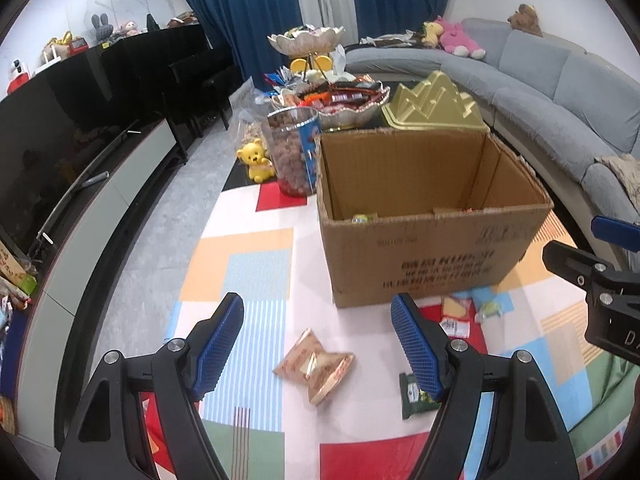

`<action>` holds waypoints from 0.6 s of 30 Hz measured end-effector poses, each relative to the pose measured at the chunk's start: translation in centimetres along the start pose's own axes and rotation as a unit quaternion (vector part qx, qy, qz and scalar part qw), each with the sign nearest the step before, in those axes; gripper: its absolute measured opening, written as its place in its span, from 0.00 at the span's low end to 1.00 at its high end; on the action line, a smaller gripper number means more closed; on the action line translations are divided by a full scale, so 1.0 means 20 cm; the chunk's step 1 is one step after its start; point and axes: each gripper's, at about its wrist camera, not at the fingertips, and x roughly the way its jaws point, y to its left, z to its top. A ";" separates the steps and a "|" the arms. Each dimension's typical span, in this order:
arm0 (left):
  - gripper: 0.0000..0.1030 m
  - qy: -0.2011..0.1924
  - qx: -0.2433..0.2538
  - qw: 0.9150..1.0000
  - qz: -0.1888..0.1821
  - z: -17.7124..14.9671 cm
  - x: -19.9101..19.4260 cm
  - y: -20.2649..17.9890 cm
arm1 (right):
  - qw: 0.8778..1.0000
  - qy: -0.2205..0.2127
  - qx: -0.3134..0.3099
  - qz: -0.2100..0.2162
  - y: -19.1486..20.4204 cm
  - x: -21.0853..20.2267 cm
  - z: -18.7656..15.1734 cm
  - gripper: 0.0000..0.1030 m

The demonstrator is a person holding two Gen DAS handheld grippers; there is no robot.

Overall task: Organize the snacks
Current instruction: 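Withdraw both tools from the box toward the biscuit and cracker packets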

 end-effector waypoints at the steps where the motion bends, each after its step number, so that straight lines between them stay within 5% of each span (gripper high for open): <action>1: 0.74 0.001 0.002 1.000 -0.001 -0.01 0.00 0.00 | 1.000 0.002 0.001 0.001 0.00 0.00 -0.01 0.74; 18: 0.85 0.031 0.052 0.998 -0.014 -0.17 0.12 0.15 | 0.996 0.082 0.018 0.000 0.21 0.18 -0.23 0.84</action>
